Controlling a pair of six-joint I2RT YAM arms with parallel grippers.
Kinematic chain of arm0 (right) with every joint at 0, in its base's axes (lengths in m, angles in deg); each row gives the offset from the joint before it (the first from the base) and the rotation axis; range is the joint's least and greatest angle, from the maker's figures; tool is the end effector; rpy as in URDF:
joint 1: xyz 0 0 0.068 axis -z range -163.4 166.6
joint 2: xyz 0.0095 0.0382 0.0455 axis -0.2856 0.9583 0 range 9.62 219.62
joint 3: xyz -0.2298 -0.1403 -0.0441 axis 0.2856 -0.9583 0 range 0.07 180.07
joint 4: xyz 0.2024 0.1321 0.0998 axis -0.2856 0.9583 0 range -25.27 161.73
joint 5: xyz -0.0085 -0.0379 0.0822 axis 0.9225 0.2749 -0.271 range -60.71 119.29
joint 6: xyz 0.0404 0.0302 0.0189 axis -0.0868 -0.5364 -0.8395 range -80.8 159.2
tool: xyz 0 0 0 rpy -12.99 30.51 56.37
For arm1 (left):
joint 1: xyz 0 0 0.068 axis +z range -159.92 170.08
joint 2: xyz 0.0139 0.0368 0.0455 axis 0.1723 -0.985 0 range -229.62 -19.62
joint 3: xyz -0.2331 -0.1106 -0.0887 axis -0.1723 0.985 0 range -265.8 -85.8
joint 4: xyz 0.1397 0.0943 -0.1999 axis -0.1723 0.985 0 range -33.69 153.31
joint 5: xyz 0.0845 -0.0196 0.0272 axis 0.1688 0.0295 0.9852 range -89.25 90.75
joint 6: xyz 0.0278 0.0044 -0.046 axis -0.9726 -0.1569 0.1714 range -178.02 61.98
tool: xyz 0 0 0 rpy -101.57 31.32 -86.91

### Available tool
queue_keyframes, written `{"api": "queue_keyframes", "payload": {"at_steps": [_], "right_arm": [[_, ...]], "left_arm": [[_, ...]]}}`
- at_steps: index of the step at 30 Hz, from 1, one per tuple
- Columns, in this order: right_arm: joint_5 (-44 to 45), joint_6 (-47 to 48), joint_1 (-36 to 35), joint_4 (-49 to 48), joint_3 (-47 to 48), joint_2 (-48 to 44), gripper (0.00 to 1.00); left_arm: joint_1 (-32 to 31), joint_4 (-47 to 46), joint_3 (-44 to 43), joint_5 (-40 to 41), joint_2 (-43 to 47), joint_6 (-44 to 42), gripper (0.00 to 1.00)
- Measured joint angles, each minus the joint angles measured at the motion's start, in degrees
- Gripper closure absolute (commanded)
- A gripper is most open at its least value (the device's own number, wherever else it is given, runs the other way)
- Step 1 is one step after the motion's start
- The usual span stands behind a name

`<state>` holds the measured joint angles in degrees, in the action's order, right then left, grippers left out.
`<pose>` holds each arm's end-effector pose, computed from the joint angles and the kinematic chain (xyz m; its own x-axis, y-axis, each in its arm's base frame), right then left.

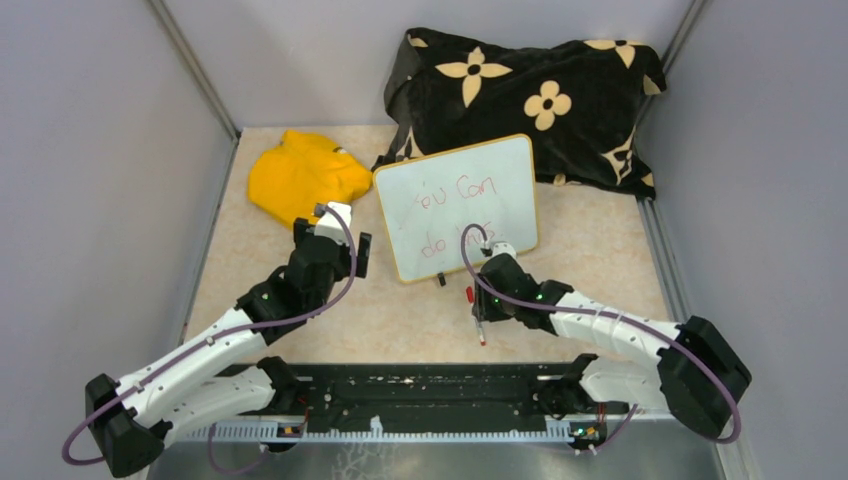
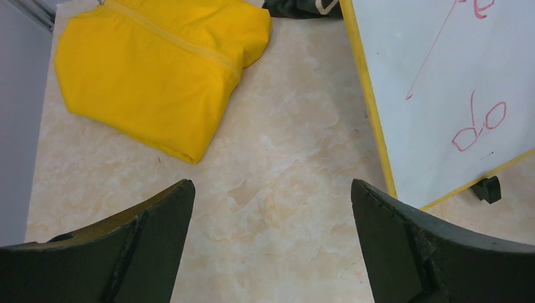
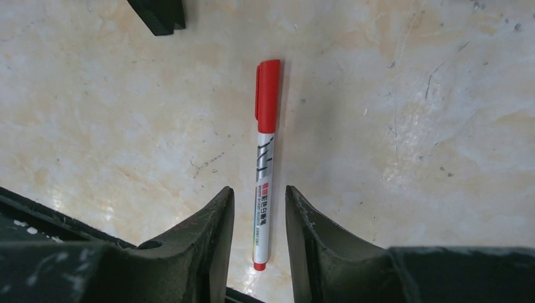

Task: Write a sentence on the whiteboard
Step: Place the whiteboard marker at the center of the board, then reset both arms

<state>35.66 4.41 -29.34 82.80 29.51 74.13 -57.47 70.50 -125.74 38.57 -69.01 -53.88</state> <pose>0.1469 0.1460 0.1727 -0.8381 -0.0506 -0.5432 -0.2310 0.9349 0.2693 0.1466 -0.1278 0.2919 -0.2846 0.2265 -0.9315 0.1836 0.9666 0.1790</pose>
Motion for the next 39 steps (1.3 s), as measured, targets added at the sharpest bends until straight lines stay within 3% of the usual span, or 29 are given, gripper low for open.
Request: {"api": "queue_keyframes", "payload": {"at_steps": [5,9,23,29,31,39], "right_arm": [[0.35,2.25,0.00,0.96,2.49,-1.95,0.50],[1.09,3.48,0.00,0.81,2.62,-3.41,0.46],[5.55,3.02,0.00,-0.92,2.43,-8.72,0.45],[10.21,-1.97,0.00,-3.98,1.90,-12.41,0.17],[12.50,-4.70,0.00,-4.83,0.92,-13.68,0.02],[20.39,-6.49,0.00,-4.00,6.14,-14.82,0.01]], "left_arm": [[0.00,-0.44,0.00,0.87,0.07,0.83,0.01],[0.00,-1.57,0.00,2.14,0.07,2.51,0.01],[0.00,-2.58,0.00,4.92,-0.33,12.28,0.01],[0.00,-3.78,1.97,5.33,2.51,22.25,0.01],[0.00,-3.76,3.23,6.03,3.30,25.42,0.01],[0.00,-1.01,2.60,6.95,2.54,33.44,0.01]]}}
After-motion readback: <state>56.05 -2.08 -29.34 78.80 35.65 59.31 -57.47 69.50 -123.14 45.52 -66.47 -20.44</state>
